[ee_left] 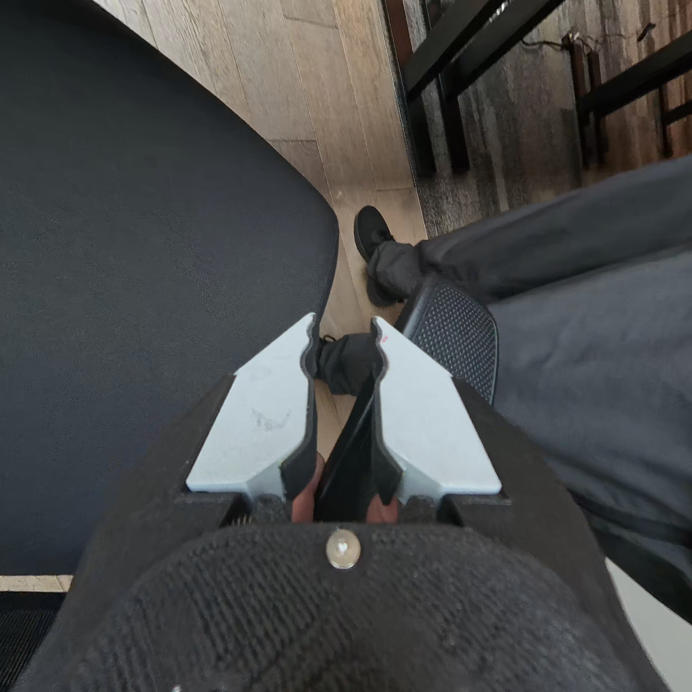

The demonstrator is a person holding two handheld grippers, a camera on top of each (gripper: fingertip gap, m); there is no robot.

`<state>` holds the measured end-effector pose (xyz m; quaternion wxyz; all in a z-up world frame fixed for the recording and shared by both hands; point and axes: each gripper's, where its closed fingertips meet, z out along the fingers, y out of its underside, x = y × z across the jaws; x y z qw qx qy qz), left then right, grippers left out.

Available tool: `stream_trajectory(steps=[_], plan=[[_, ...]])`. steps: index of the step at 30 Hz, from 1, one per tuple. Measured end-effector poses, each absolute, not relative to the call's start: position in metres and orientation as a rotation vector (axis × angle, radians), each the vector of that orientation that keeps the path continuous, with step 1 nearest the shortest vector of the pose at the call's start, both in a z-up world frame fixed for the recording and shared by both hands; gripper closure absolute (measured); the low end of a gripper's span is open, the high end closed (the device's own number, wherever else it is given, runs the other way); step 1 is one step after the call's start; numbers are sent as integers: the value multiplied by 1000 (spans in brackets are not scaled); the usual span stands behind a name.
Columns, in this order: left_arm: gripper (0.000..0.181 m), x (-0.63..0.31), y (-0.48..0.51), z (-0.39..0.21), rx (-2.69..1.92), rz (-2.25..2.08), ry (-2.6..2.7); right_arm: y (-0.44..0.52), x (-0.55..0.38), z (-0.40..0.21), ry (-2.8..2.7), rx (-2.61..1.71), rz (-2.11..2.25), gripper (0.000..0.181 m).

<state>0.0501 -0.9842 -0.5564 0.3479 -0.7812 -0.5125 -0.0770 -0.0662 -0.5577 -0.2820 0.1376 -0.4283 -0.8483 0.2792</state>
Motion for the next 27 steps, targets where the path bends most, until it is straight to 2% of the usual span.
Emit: stream_trajectory(steps=[9, 19, 25, 26, 27], plan=[[153, 112, -994, -565, -2095, -306, -1393, -581, -99, -300, -2579, -1135, 885, 138], [155, 72, -903, -494, -1885, -180, -1541, -605, -206, -299, -2806, -652, 989, 133], [158, -23, -821, -385, -1994, 173, -1342, -556, -263, -298, -2921, -335, 939, 134], [154, -48, -802, -361, -2023, 212, -1259, -548, -272, -293, -2911, -313, 962, 135], [142, -74, -780, -336, -2032, 237, -1165, -540, -280, -289, -2908, -316, 984, 135]])
